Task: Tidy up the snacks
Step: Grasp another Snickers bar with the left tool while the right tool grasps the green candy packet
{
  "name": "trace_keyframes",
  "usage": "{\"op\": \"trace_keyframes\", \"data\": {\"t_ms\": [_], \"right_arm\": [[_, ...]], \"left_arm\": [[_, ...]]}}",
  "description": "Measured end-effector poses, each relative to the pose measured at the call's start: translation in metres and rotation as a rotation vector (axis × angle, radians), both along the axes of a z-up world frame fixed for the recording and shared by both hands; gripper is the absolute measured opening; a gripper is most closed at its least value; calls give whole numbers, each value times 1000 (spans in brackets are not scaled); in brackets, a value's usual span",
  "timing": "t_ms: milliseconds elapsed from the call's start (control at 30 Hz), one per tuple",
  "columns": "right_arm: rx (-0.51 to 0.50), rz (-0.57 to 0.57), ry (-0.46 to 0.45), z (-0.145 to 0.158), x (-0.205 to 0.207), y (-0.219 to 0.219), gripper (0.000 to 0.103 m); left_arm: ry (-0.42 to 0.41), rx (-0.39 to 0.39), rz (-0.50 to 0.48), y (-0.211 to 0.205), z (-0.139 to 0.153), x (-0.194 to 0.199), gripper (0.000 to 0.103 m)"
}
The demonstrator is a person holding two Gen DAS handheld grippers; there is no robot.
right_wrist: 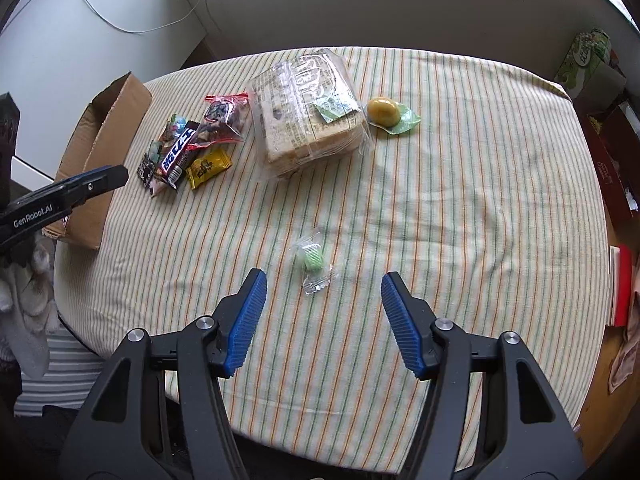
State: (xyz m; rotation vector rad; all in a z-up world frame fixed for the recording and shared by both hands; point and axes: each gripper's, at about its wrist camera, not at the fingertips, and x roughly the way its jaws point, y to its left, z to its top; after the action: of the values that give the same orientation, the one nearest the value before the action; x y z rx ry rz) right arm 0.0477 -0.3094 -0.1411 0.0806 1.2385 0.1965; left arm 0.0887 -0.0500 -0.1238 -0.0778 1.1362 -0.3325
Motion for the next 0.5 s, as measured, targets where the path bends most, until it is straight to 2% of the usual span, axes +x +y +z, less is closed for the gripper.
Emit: {"op": "trace_keyframes", "data": {"t_ms": [67, 500], "right_arm": [[-6, 28, 10, -4, 1, 3, 53], [-58, 130, 29, -25, 20, 18, 49]], "left_arm": [[4, 6, -3, -4, -4, 5, 40], [26, 21, 16, -10, -27, 39, 40]]}}
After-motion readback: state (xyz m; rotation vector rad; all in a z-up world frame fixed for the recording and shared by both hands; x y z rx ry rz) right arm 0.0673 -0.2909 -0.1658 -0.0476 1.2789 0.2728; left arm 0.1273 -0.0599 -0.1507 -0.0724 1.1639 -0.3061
